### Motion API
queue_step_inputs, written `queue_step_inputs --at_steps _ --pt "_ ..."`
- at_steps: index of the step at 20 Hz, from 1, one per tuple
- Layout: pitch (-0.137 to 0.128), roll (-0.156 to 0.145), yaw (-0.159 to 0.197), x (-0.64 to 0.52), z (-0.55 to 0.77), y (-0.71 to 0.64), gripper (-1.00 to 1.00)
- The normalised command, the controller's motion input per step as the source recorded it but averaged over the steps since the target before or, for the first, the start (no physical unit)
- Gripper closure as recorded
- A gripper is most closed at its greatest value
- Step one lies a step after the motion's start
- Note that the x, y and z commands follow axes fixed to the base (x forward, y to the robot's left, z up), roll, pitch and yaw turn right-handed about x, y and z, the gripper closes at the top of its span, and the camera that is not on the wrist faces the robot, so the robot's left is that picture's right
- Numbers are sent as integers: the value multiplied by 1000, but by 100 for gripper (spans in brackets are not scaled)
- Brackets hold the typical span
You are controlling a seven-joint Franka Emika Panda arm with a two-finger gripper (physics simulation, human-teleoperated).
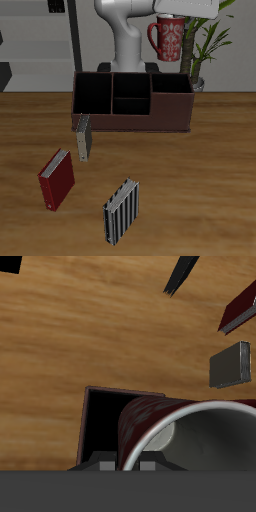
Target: Place the red mug into the back desk caddy's right compartment
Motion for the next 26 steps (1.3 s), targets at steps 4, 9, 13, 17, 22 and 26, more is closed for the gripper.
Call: queue_step_inputs --at_steps 4,9,13,17,22,26 --pt "5 21 28 -272 -107 135 100" --pt "26 26 3 -114 -147 104 100" --pt "26 26 32 65 -232 208 100" --pt "-3 14 -1 32 -96 115 100" --pt "4 -11 -8 80 -74 16 100" --pt "26 -20 -4 146 -226 -85 100"
